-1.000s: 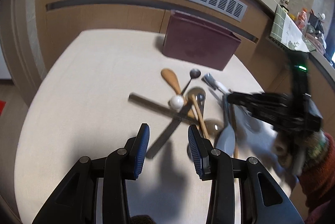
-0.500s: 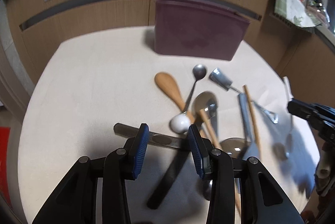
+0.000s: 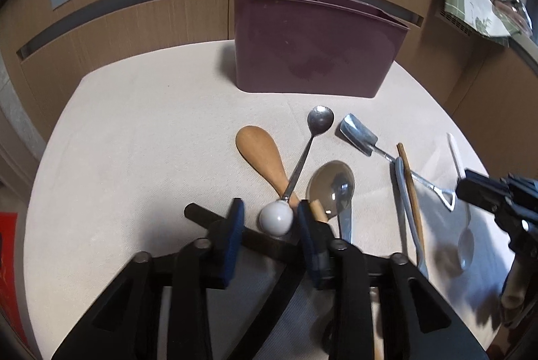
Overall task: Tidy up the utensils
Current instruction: 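Grasp the white ball-handled spoon with the left tool, then lift both spoons and drop them into the maroon caddy, then move both open tools back over the utensil pile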
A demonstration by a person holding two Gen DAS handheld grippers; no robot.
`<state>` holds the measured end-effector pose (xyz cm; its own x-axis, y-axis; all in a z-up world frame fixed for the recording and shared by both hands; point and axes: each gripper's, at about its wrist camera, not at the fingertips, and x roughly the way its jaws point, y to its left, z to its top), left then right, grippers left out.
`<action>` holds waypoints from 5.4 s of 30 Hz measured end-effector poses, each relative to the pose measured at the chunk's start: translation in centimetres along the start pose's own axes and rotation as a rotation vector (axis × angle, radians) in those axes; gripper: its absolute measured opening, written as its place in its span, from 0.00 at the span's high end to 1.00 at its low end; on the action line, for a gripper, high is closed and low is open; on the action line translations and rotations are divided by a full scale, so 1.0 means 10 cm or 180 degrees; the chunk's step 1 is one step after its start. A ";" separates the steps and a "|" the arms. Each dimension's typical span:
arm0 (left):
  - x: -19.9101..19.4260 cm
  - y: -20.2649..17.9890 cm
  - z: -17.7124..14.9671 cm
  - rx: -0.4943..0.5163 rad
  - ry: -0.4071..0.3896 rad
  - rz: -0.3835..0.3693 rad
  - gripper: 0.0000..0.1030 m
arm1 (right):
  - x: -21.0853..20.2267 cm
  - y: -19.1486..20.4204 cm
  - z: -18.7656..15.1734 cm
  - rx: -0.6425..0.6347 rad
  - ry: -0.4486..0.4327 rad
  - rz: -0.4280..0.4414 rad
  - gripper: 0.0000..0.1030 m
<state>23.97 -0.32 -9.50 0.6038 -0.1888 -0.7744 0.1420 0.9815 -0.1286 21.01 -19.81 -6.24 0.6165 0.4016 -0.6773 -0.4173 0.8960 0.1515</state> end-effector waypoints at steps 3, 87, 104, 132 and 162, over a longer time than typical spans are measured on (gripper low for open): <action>0.00 0.00 0.00 -0.0071 -0.0013 -0.0047 0.78 | -0.03 0.01 -0.03 -0.0023 -0.0022 -0.0012 0.92; -0.11 0.30 2.04 -0.0386 -0.0850 -0.0452 0.65 | 0.43 -0.47 1.95 0.0126 -0.1325 -0.0287 0.91; -0.51 0.19 1.11 -0.0359 -0.0898 0.0196 0.55 | 0.12 -0.33 1.47 0.0131 -0.1056 -0.0218 0.82; -0.54 -0.04 0.05 -0.0282 -0.0244 0.0215 0.55 | 0.05 -0.20 0.06 -0.0095 0.0077 -0.0119 0.80; -0.70 0.39 -0.07 -0.0792 -0.0253 0.0240 0.55 | 0.30 -0.35 0.20 0.0183 0.0346 0.0162 0.78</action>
<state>19.75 4.80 -4.97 0.6665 -0.1072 -0.7377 -0.0968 0.9688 -0.2282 25.67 -21.33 -7.32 0.5182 0.4269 -0.7411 -0.4054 0.8856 0.2267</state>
